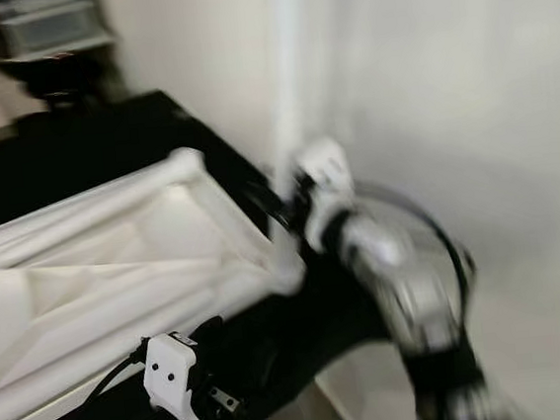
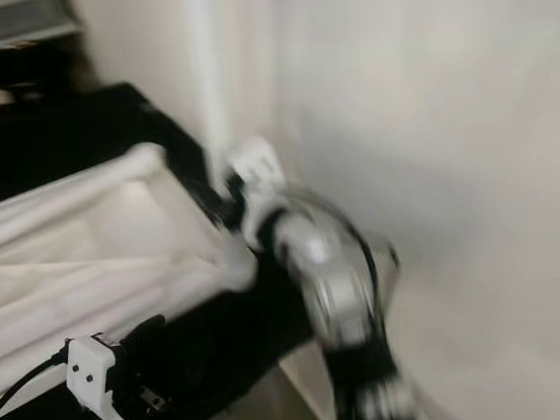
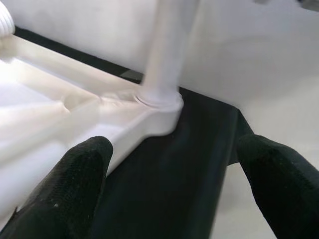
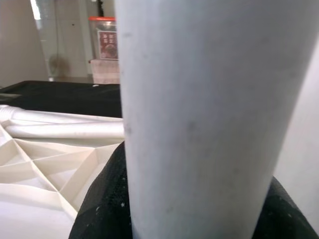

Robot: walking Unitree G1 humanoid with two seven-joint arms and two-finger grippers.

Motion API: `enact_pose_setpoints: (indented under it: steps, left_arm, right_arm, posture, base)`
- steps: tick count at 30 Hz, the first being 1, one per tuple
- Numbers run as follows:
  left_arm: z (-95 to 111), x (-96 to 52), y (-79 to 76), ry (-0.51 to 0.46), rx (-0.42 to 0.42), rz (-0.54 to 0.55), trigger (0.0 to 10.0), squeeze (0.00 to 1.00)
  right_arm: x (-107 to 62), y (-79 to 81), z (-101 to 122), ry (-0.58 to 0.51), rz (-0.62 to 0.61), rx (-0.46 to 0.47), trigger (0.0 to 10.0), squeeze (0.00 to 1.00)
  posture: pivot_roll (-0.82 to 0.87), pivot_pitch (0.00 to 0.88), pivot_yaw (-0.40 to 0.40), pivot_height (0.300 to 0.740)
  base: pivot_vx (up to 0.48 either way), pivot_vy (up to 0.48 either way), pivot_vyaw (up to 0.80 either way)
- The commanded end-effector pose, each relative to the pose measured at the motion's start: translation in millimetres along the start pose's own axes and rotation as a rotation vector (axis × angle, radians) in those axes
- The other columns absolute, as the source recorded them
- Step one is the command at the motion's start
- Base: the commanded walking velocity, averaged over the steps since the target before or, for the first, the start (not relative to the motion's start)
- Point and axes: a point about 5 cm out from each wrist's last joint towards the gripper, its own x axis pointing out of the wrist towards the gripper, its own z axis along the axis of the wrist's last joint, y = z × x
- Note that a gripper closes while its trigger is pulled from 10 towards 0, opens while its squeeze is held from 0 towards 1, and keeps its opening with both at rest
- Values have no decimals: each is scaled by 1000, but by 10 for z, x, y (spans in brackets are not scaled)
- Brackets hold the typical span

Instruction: Building children table

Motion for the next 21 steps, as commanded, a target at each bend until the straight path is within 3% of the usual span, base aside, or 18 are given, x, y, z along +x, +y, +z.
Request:
enact_pose_setpoints:
  steps: [1,8,9,10,13,14,15,16,17,18,20,21]
  left_arm:
    - [-13,14,8,1,-7,-5,10000,0]
    - [-16,18,21,-3,-2,4,10000,0]
    - [-15,17,29,-6,0,16,10000,0]
    - [-14,15,34,-9,2,25,10000,0]
    - [-13,14,37,-10,3,31,10000,0]
    - [-15,16,35,-10,2,30,10000,0]
    - [-15,16,35,-10,2,30,10000,0]
    - [-17,23,31,-9,0,22,10000,0]
    - [-23,30,22,-8,-2,16,10000,0]
    - [-23,30,22,-8,-2,16,10000,0]
    - [-33,39,7,-7,-5,10,10000,0]
    - [-37,42,-3,-7,-7,9,10000,0]
  right_arm:
    - [-68,168,-343,177,95,15,0,0]
    - [65,239,-244,149,173,14,0,0]
    - [72,313,-221,159,196,17,2392,0]
    - [69,375,-200,159,222,52,10000,0]
    - [63,415,-187,158,238,79,10000,0]
    - [30,489,-132,144,334,107,10000,1000]
    - [30,489,-132,144,334,107,10000,1000]
    - [-16,548,-48,110,476,106,10000,1000]
    - [-87,563,47,60,639,44,10000,1000]
    - [-87,563,47,60,639,44,10000,1000]
    - [-176,503,147,18,826,-59,10000,1000]
    - [-187,399,178,22,885,-101,10000,0]
  posture:
    - [-237,108,-65,740]
    - [-224,96,-83,740]
    - [-215,93,-83,740]
    - [-214,92,-83,740]
    - [-214,92,-83,740]
    - [-211,85,-85,740]
    - [-211,85,-85,740]
    - [-210,82,-93,740]
    - [-209,72,-91,740]
    - [-209,72,-91,740]
    - [-203,65,-93,740]
    - [-202,65,-98,740]
  base:
    - [0,0,0]
    - [0,0,0]
    - [0,0,0]
    - [0,0,0]
    - [0,0,0]
    - [0,0,0]
    - [0,0,0]
    - [0,0,0]
    - [0,0,0]
    - [0,0,0]
    - [0,0,0]
    - [0,0,0]
